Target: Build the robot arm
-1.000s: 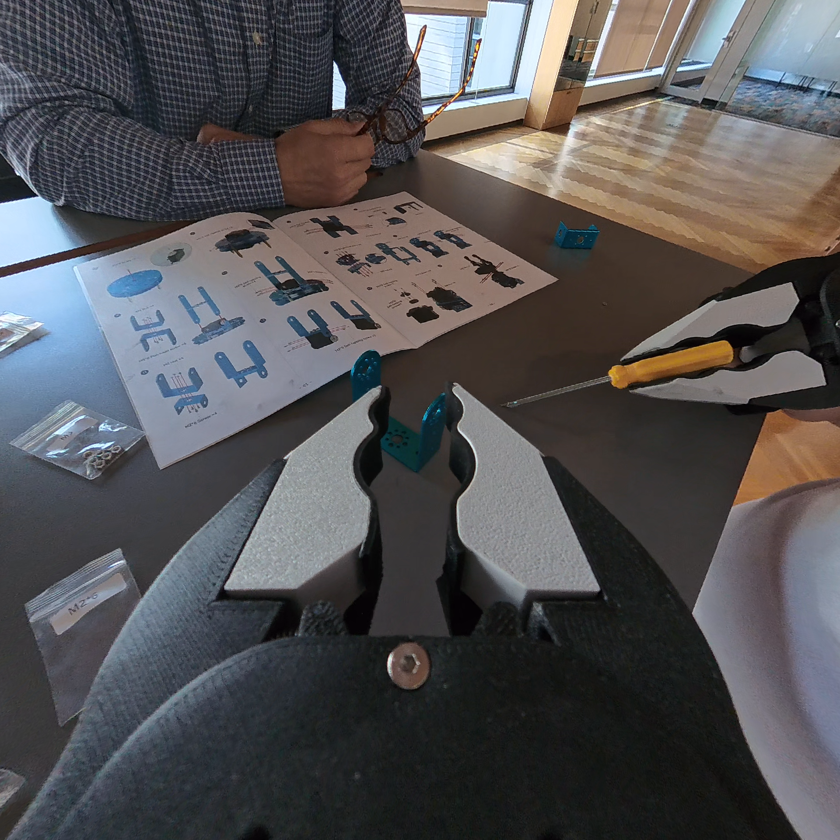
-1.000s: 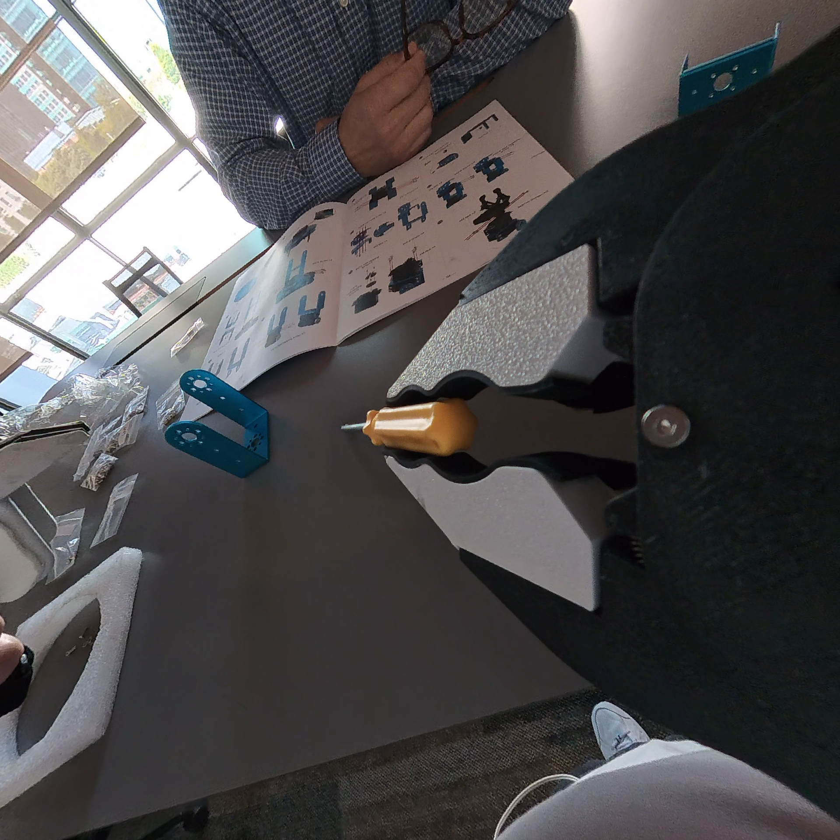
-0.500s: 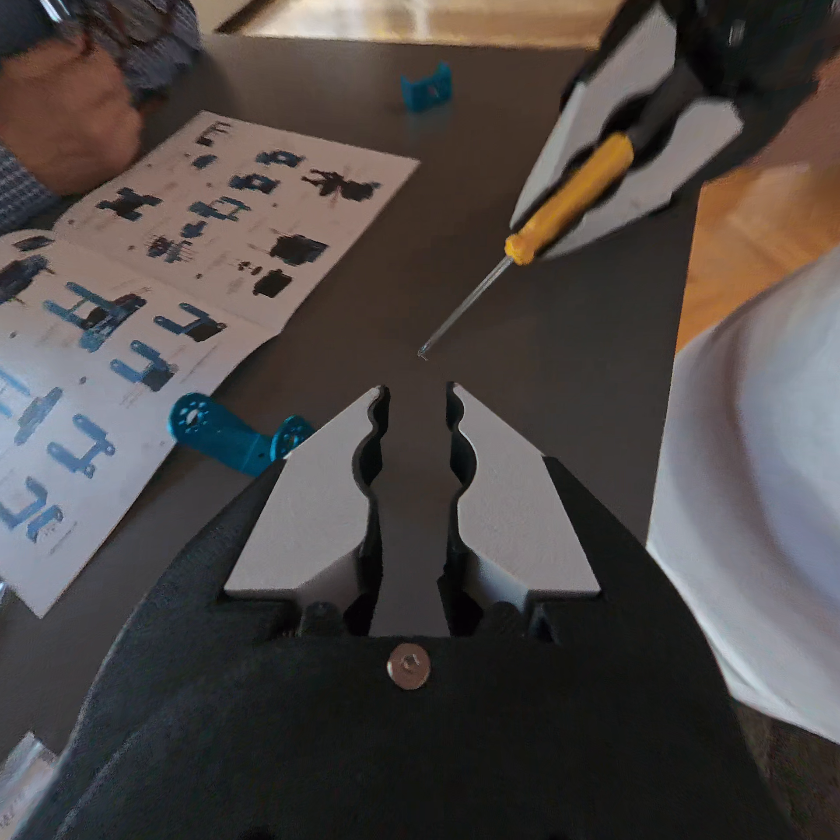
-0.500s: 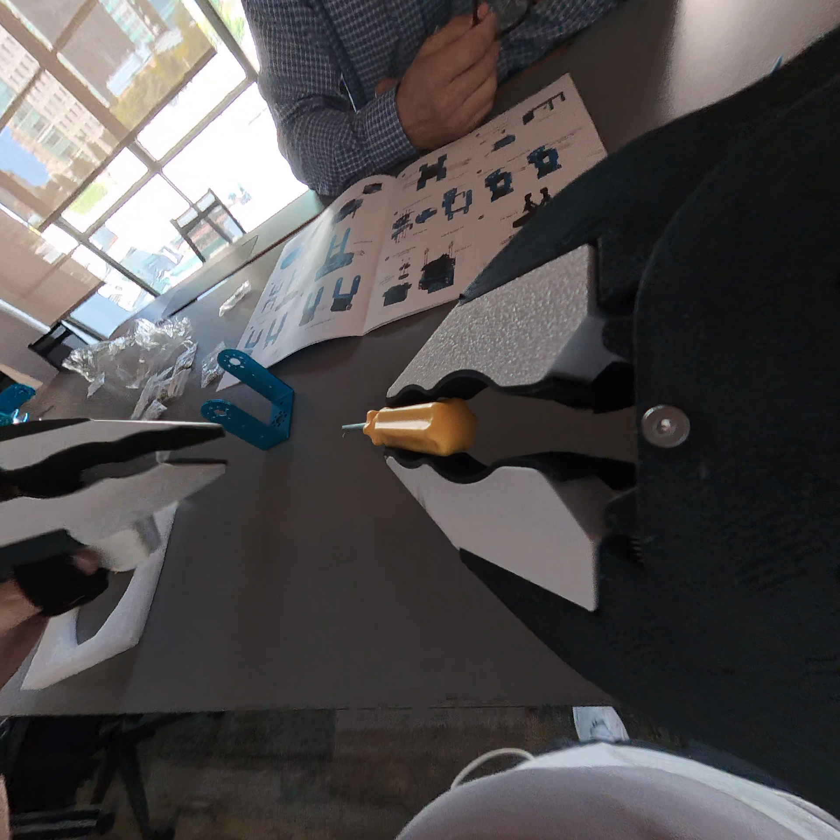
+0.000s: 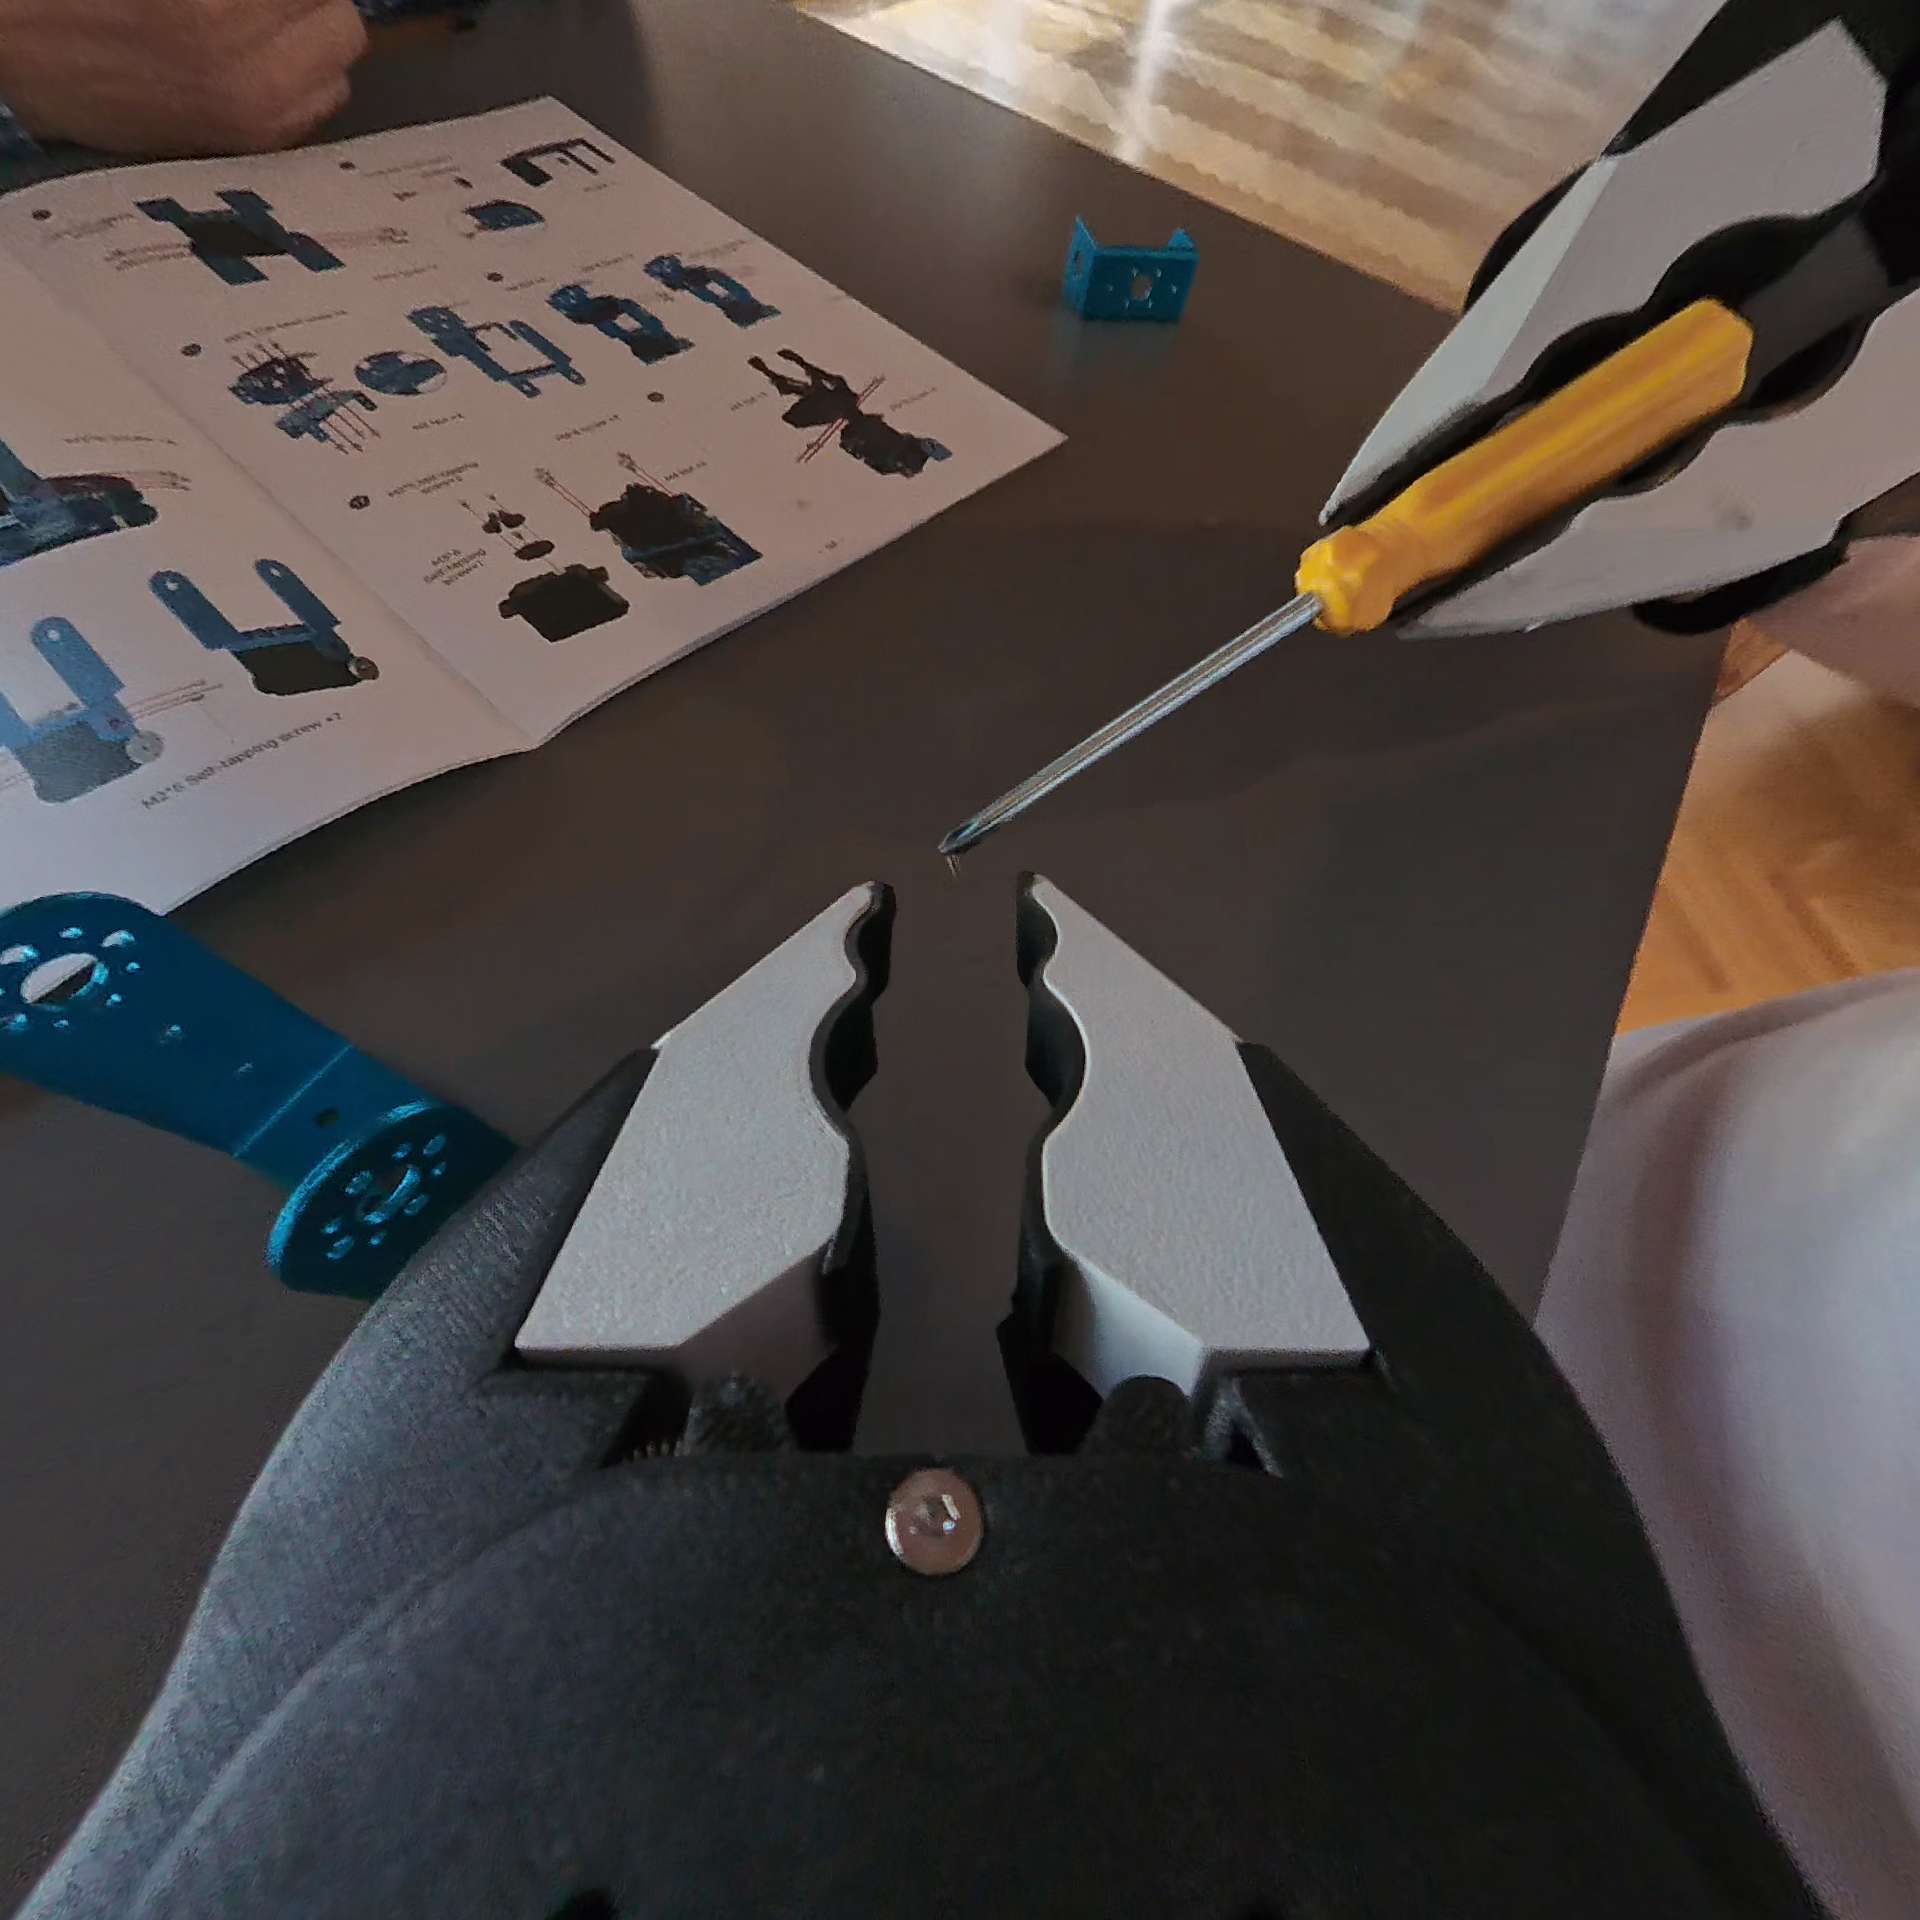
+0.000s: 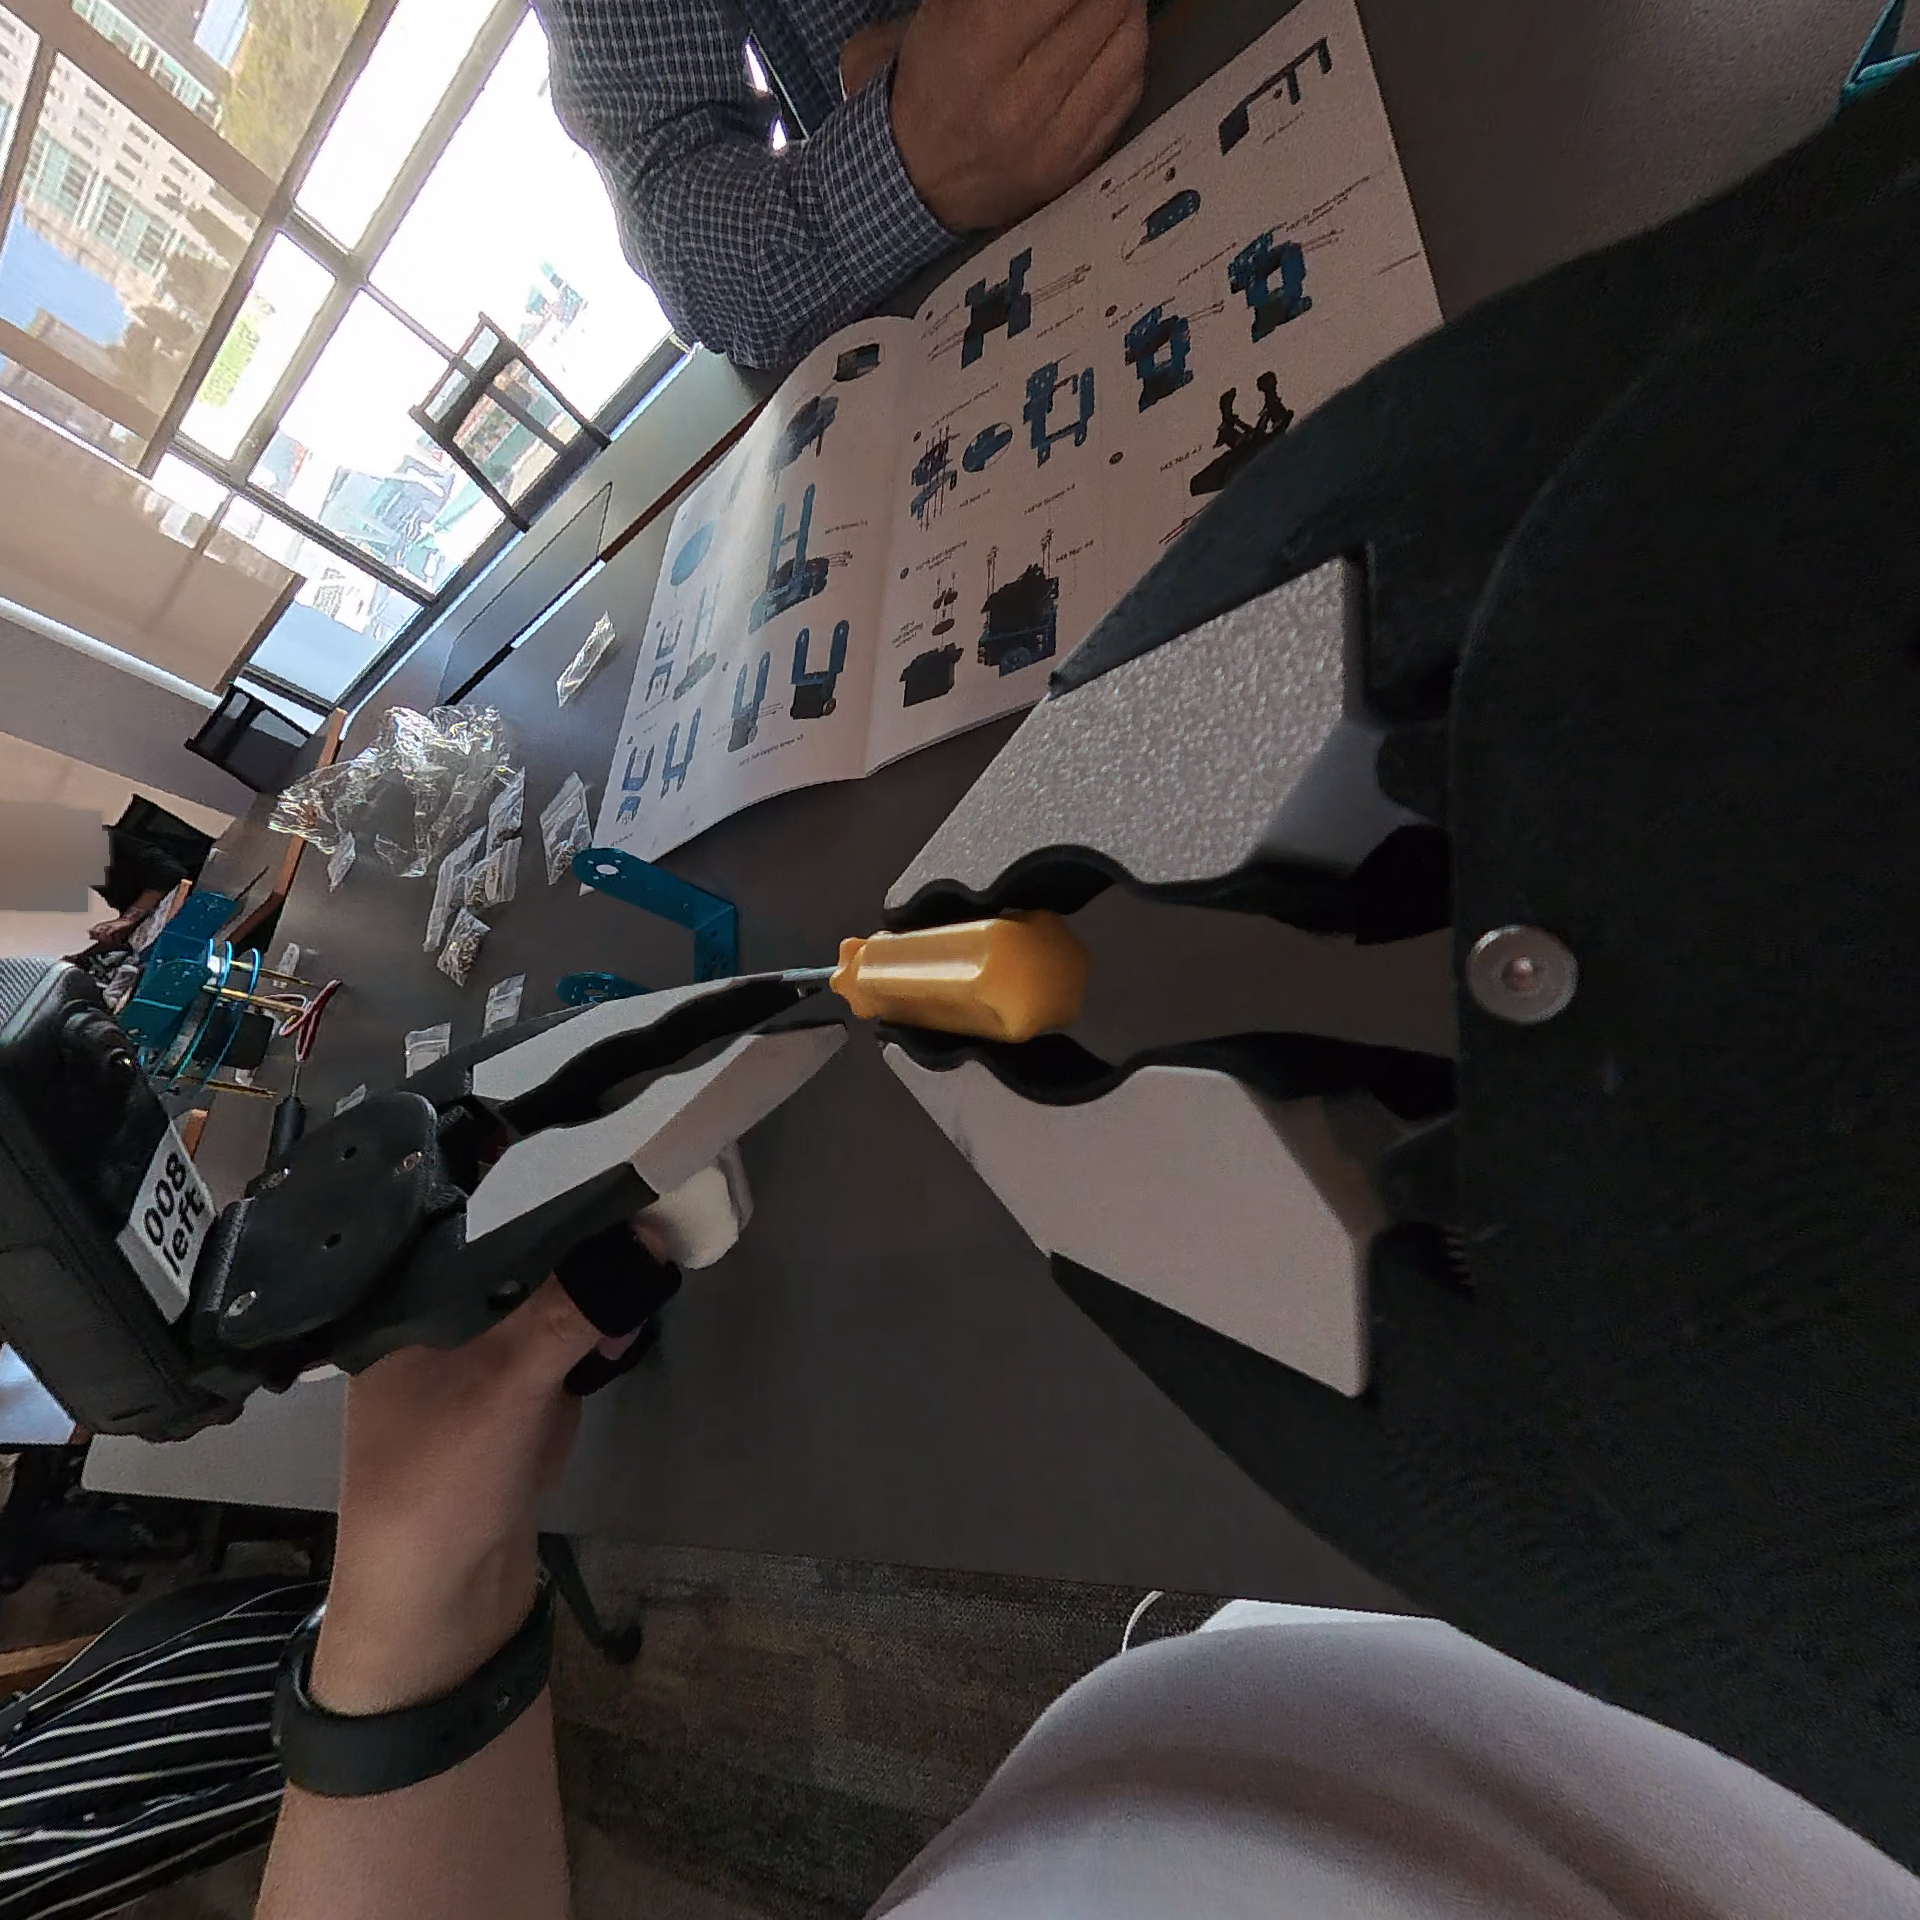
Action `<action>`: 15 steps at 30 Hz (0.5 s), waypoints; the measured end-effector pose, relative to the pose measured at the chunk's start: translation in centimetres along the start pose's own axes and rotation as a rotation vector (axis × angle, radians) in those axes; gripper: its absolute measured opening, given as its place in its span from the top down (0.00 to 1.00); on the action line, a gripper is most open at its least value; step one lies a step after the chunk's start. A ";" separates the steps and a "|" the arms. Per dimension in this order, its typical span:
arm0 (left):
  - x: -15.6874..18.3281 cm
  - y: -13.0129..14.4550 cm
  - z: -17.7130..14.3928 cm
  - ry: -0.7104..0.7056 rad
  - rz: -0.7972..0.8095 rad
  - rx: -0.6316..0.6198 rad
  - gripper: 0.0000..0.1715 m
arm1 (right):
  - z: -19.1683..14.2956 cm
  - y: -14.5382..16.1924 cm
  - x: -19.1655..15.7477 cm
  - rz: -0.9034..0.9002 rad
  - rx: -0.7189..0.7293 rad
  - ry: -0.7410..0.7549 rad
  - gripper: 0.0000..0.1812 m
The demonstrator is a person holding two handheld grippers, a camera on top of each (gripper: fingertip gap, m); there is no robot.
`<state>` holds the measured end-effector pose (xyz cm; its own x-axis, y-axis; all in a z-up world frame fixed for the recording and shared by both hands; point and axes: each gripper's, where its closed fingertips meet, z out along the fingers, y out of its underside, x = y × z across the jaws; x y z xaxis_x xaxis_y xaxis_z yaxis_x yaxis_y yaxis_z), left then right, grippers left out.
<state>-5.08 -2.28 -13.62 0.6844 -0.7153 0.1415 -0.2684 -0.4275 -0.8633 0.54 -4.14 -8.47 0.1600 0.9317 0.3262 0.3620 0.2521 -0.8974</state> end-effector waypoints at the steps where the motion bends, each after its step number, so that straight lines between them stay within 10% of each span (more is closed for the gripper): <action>1: 0.1 -0.2 0.0 0.009 -0.013 0.010 0.89 | 0.0 0.0 0.0 0.000 0.001 -0.003 0.91; 15: 0.3 -0.6 0.2 0.017 0.008 0.021 1.00 | -0.4 0.1 0.3 0.037 0.025 -0.034 0.91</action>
<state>-4.61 -2.12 -13.15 0.6708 -0.7279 0.1424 -0.2592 -0.4100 -0.8745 1.02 -3.96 -8.32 0.1419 0.9487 0.2825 0.3332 0.2230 -0.9161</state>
